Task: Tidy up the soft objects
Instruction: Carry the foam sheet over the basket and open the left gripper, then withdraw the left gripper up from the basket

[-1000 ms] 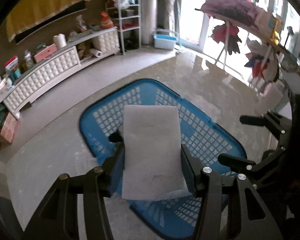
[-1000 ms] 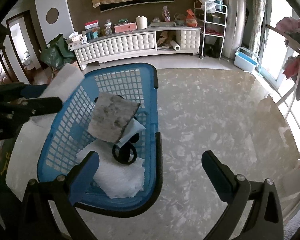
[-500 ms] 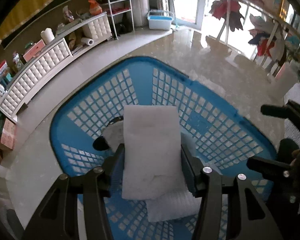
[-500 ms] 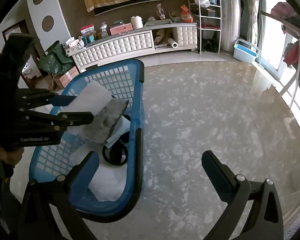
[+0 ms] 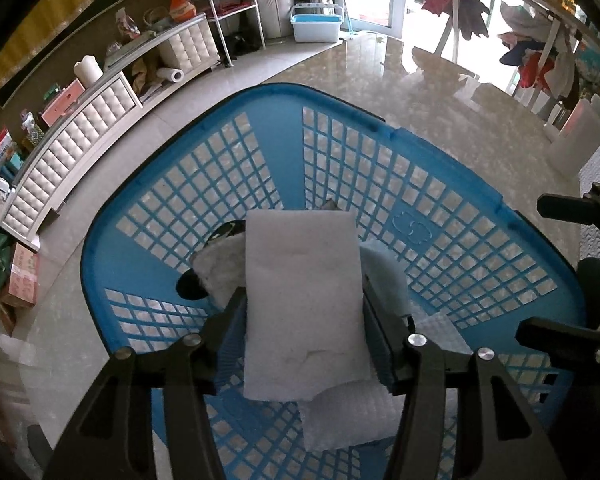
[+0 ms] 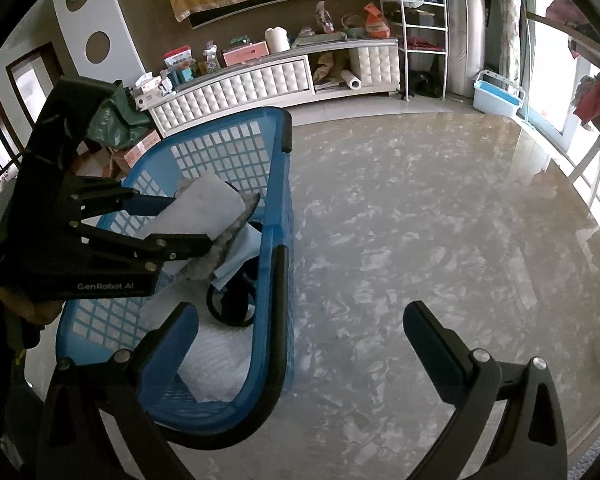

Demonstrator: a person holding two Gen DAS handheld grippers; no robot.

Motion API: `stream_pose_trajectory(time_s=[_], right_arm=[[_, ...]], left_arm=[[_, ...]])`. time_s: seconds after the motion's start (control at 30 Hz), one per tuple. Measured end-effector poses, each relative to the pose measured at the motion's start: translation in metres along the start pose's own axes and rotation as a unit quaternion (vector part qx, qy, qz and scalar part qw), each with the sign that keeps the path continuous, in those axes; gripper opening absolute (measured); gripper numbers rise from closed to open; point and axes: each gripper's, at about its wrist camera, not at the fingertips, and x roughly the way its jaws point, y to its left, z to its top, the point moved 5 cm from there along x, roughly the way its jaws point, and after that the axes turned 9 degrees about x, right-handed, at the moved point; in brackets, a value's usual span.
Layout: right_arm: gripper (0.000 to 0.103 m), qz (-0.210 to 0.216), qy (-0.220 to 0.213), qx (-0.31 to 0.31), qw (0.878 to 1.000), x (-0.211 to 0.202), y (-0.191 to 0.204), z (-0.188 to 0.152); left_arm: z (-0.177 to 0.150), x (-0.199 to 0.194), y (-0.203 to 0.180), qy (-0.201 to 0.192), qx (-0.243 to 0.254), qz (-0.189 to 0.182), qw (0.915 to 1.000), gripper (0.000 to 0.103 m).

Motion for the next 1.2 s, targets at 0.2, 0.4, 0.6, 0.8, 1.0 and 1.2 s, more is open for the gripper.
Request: stream_pose_trajectory(time_s=[0.2,0.4,0.6,0.8,1.0,1.2], right_arm=[[0.103,0.009,0.002,-0.002,1.0,-0.004,0.0,0.0],[0.103,0.013,-0.004,0.0,1.0,-0.011,0.001,0.0],[0.103,0.01,-0.009,-0.004,1.0,-0.023,0.006,-0.001],[0.103,-0.002,-0.015,-0.013,1.0,-0.033,0.014,-0.004],[0.103,-0.004,-0.023,0.001,1.0,-0.044,0.019,-0.003],[0.103,-0.008,-0.03,-0.006,1.0,-0.05,0.037,-0.004]], left_arm=[[0.0,-0.002,0.001,-0.001,0.0,0.01,1.0,0.085],[0.002,-0.017,-0.001,-0.018,0.009,0.024,0.9995,0.091],[0.001,-0.042,-0.005,-0.039,0.017,0.039,0.9983,0.103],[-0.009,-0.075,-0.01,-0.062,0.021,0.041,0.997,0.103],[-0.027,-0.115,-0.011,-0.091,0.004,0.049,0.9946,0.103],[-0.056,-0.152,-0.005,-0.112,-0.022,0.064,0.9914,0.103]])
